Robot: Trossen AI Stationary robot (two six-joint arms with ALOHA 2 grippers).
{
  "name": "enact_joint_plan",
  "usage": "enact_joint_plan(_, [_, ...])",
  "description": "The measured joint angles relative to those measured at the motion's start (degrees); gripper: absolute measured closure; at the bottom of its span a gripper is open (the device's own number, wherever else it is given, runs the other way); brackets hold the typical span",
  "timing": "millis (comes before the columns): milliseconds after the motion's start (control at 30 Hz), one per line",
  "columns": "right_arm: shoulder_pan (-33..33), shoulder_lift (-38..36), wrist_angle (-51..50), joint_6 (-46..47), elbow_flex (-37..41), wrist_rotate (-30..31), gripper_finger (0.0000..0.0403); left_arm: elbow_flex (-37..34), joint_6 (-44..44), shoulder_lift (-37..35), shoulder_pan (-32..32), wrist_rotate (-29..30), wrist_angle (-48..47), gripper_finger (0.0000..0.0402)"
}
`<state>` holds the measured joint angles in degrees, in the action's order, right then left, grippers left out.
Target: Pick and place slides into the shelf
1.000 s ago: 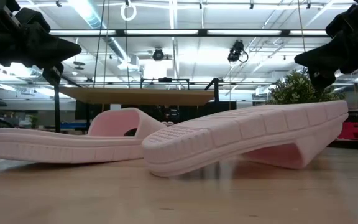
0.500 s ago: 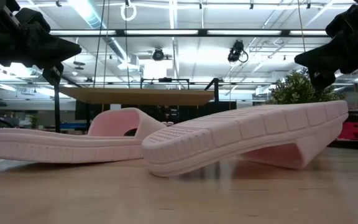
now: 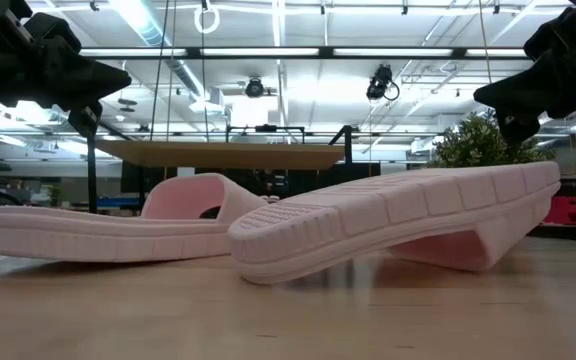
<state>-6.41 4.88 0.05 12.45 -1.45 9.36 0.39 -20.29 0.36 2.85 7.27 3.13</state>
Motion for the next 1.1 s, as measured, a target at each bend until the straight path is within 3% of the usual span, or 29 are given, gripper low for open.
enact_joint_plan(367, [0.0,0.0,0.0,0.0,0.0,0.0,0.0380,0.0,0.0,0.0,0.0,0.0,0.0,0.0378])
enact_joint_plan(733, [0.0,0.0,0.0,0.0,0.0,0.0,0.0380,0.0,0.0,0.0,0.0,0.0,0.0,0.0365])
enact_joint_plan(1100, [0.0,0.0,1.5,0.8,0.1,1.9,0.0380,0.0,0.0,0.0,-0.1,0.8,-0.3,0.0389])
